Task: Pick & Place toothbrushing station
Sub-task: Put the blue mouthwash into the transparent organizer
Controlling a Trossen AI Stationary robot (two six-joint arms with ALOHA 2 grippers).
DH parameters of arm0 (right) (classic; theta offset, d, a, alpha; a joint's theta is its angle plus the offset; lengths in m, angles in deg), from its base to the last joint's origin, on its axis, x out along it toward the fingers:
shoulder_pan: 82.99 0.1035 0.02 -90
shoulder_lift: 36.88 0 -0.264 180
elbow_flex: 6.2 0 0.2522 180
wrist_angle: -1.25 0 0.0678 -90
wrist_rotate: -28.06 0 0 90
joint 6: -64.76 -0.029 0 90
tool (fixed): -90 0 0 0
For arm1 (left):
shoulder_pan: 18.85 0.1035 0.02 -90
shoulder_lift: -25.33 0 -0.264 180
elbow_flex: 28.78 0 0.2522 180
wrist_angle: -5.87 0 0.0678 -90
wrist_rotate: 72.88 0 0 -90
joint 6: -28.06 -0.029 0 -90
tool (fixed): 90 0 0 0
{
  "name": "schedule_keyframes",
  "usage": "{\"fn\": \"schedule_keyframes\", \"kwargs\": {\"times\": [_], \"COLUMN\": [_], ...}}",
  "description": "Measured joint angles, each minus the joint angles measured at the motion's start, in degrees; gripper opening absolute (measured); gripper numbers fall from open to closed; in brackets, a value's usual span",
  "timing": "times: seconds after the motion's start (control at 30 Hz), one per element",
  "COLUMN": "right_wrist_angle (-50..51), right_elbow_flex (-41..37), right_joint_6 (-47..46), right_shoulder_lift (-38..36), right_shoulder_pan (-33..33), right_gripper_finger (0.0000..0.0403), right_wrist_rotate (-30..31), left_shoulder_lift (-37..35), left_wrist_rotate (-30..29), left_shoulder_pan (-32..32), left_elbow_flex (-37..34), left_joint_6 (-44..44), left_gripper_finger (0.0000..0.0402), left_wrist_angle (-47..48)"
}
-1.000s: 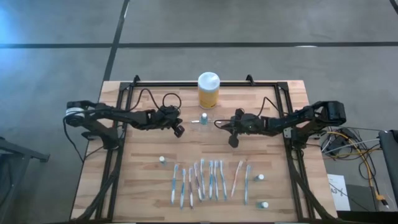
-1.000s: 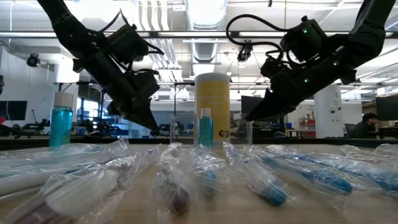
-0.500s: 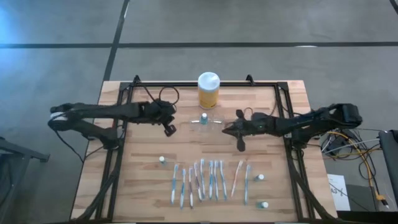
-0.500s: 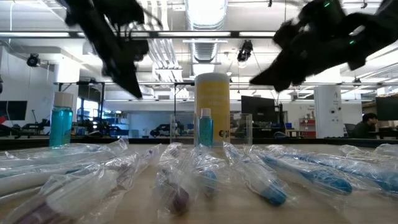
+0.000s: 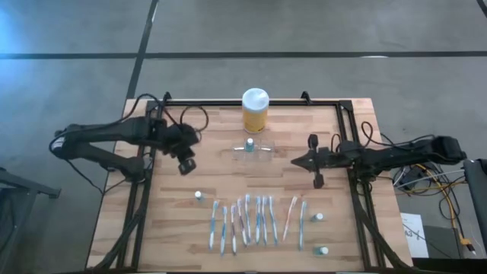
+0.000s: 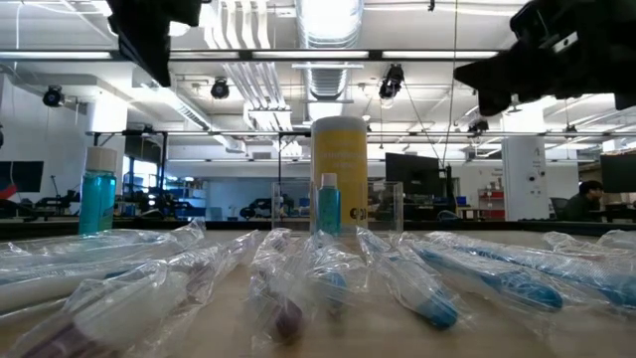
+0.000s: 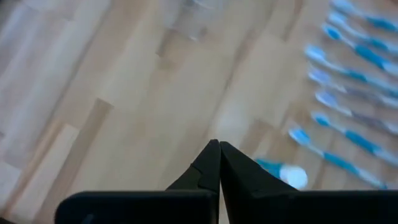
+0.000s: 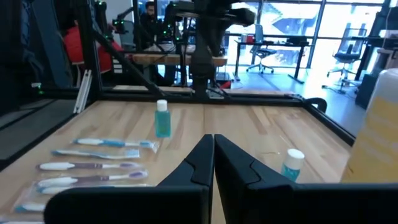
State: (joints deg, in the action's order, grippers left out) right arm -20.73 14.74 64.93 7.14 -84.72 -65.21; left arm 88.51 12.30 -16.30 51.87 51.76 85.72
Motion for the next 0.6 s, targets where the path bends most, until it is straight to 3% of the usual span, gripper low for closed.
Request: {"fn": "schedule_keyframes", "kwargs": {"times": [0.2, 0.6], "right_wrist_angle": [0.1, 0.4], "right_elbow_flex": [-1.1, -1.1], "right_joint_6": [0.0, 0.4], "right_shoulder_lift": [-1.6, -0.8], "right_shoulder_pan": [0.0, 0.0], "right_gripper_finger": [0.0008, 0.0008], "right_wrist_rotate": [0.4, 0.4], "left_shoulder_lift": [-0.2, -0.1], "left_wrist_rotate": [2.1, 3.4], "left_shoulder_pan": [-7.4, -16.9], "left_elbow_flex": [0.0, 0.0], "left_joint_6": [-2.3, 12.3], "left_gripper_finger": [0.0008, 0.0007], "left_wrist_angle": [0.1, 4.3]}}
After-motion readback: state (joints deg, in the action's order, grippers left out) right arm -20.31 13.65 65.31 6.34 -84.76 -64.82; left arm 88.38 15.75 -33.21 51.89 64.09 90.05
